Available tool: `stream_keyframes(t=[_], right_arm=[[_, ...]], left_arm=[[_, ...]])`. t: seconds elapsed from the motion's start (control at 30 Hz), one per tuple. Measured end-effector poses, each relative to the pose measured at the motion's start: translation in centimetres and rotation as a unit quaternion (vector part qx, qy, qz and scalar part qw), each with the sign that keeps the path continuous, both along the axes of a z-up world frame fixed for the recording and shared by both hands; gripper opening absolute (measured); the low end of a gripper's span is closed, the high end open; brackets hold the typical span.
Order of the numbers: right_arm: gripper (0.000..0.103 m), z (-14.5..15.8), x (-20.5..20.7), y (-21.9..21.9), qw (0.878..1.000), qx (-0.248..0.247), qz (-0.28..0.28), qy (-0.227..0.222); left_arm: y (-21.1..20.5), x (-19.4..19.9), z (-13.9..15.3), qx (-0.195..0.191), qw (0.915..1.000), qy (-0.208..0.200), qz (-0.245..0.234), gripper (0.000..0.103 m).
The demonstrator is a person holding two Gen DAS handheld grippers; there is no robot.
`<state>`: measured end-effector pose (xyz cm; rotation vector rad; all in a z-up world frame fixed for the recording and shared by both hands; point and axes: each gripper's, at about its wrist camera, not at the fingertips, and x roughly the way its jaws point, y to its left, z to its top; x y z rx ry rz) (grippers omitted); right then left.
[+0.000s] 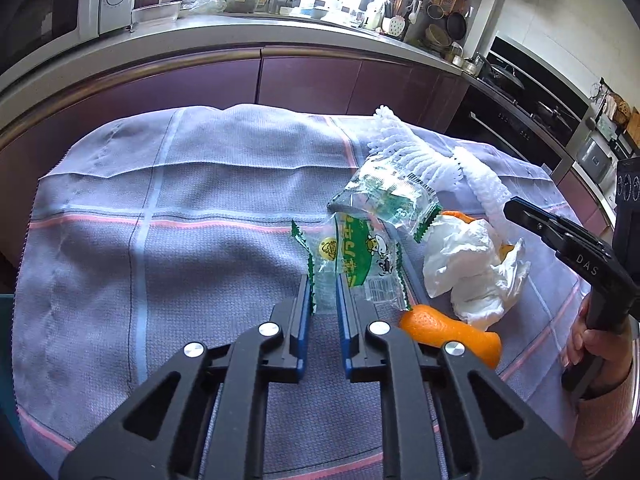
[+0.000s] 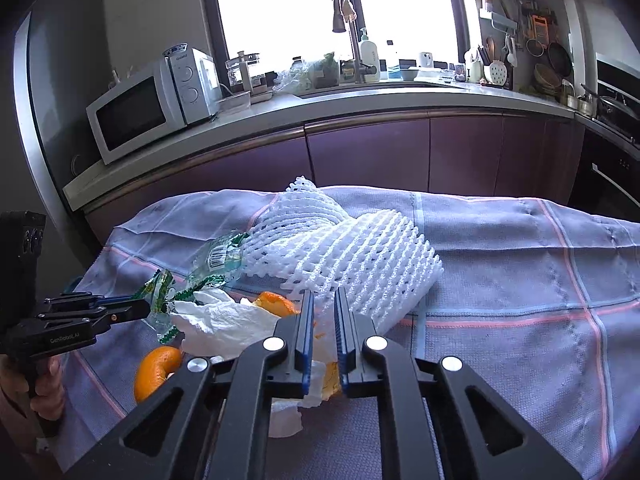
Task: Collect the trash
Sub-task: 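Grasp the green plastic wrapper with the left tool while the right tool grasps a white foam net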
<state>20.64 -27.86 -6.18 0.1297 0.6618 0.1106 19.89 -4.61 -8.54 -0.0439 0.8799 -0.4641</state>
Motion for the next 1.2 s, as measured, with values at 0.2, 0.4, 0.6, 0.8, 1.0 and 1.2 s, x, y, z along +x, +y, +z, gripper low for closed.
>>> stream_keyframes(t=[0.2,0.4,0.6,0.8,1.0,1.2], right_arm=[[0.005,0.6,-0.9,-1.1,1.0,0.01,-0.013,-0.015],[0.004,2.2,-2.1,-2.0,0.999,0.024,-0.021,-0.043],[0.004,3.8,-3.4,-2.1,0.997,0.038,-0.016,-0.068],[0.004,5.1,-4.7,-1.6,0.995,0.059,-0.001,-0.086],[0.004,6.3,-5.8,0.6,0.992,0.066,0.031,-0.102],[0.004,6.9,-6.3,3.1,0.989,0.078,0.071,-0.108]], left_arm=[[0.7,-1.1,1.1,-0.01,0.9999,-0.012,0.005,0.01],[1.8,-2.2,2.5,-0.023,0.9992,-0.03,0.01,0.008],[2.8,-3.5,3.8,-0.03,0.9983,-0.048,0.012,0.008],[4.2,-5.1,5.1,-0.036,0.997,-0.067,0.014,0.008],[5.6,-6.5,6.1,-0.041,0.996,-0.079,0.014,0.008],[7.7,-8.0,7.0,-0.044,0.9944,-0.093,0.023,0.008]])
